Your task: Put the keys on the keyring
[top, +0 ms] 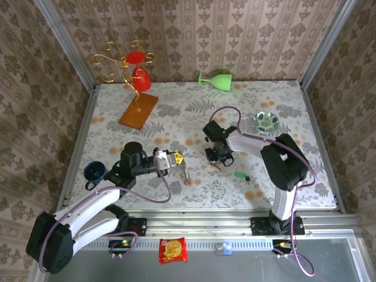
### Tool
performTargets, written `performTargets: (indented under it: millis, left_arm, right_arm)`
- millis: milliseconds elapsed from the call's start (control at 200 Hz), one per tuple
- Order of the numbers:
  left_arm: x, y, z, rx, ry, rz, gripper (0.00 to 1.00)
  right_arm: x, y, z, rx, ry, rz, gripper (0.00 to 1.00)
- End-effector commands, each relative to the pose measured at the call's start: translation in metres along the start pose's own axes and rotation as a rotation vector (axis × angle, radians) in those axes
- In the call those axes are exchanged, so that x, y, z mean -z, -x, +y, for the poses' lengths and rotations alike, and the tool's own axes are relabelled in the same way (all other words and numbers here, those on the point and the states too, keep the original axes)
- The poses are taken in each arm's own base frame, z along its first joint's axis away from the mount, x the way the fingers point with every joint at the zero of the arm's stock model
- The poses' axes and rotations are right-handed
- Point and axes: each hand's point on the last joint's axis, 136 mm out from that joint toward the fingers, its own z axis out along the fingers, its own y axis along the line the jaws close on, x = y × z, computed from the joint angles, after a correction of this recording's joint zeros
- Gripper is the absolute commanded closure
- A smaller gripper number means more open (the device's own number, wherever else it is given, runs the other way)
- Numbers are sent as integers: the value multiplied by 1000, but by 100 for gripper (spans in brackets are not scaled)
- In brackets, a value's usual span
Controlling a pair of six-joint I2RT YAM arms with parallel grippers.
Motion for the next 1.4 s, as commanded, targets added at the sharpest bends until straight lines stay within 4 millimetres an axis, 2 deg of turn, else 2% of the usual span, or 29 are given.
performTargets:
  millis: [0,360,610,780,945,1035,1110,1265,1395]
  left_arm:
    - [1,11,1,-28,1,-32,100]
    - [1,11,1,-30,-2,-30,100]
    - [1,10,0,-29,-3,-30,100]
    - [1,10,0,-30,-5,-29,100]
    - [1,10,0,-33,-4,-28,100]
    - [1,11,1,-31,-2,-29,100]
    - [1,12,2,-25,1,-28,100]
    - [2,12,4,-2,13,-21,100]
    - [2,16,6,20,18,-29,100]
  right_arm:
    - [2,3,-3,2,-13,5,85]
    - [11,10,-2,0,-11,-19,84]
    - [10,8,-3,2,-16,-9,90]
    - [9,7,-3,1,-17,-2,89]
    - [14,8,-1,12,-13,-7,100]
    - [26,13,2,32,5,-35,100]
    - [47,18,10,89,46,-93,100]
    - [102,30,29,270,146,-290,100]
    - [147,35,54,451,239,-443,100]
